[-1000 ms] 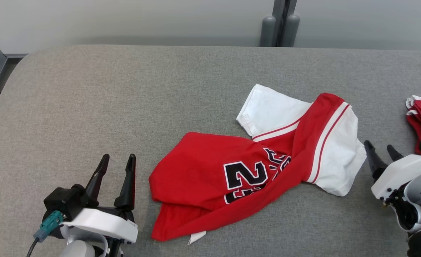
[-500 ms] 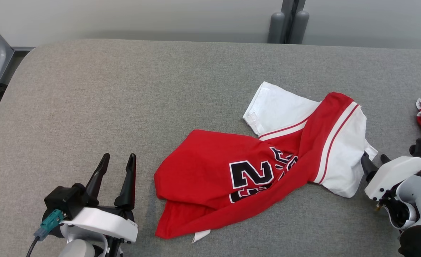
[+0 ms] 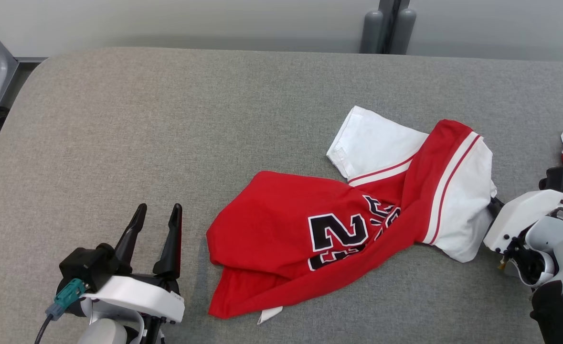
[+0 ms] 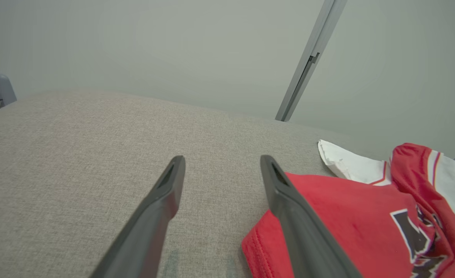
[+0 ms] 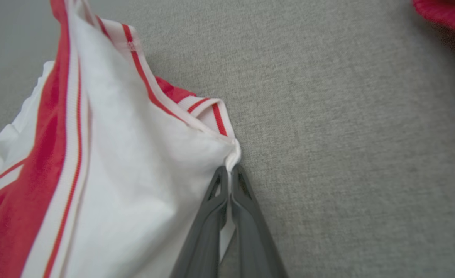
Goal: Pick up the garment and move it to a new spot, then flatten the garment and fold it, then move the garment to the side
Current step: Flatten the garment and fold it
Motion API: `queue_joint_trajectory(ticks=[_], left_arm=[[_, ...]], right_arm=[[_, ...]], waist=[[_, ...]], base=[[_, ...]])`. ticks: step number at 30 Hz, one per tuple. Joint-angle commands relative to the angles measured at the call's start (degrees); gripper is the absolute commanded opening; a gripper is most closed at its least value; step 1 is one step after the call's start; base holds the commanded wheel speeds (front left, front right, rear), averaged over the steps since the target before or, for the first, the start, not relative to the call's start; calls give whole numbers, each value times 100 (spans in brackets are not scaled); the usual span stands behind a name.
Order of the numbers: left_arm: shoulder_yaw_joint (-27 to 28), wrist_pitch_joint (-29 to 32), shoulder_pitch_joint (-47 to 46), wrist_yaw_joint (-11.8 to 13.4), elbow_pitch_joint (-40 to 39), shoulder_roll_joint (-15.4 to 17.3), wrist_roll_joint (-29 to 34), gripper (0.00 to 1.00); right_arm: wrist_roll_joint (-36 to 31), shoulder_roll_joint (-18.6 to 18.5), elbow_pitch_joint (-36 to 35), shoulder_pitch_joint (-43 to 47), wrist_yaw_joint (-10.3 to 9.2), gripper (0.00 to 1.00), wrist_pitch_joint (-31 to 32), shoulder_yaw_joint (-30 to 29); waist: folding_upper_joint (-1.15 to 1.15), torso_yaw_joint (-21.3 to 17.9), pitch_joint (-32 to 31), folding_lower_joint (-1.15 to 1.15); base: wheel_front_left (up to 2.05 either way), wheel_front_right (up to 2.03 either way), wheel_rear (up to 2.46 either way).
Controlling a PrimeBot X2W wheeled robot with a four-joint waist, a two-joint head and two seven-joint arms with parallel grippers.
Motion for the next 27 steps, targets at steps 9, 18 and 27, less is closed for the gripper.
queue_joint_trajectory(ticks=[9, 18, 27], left_arm=[[28, -14, 63, 62, 25, 61, -59, 100], [73, 21, 249, 140, -68, 140, -98, 100], [136, 26, 288, 212, -201, 230, -127, 100]], right_arm=[[-27, -66, -259, 267, 1, 0, -353, -42], [55, -98, -1834, 1196, 1, 0, 30, -170], [24, 183, -3903, 2530, 1, 0, 1212, -925]], waist=[[0, -94, -215, 0], [0, -555, -368, 0], [0, -916, -312, 0]], base=[[0, 0, 0], [0, 0, 0], [0, 0, 0]])
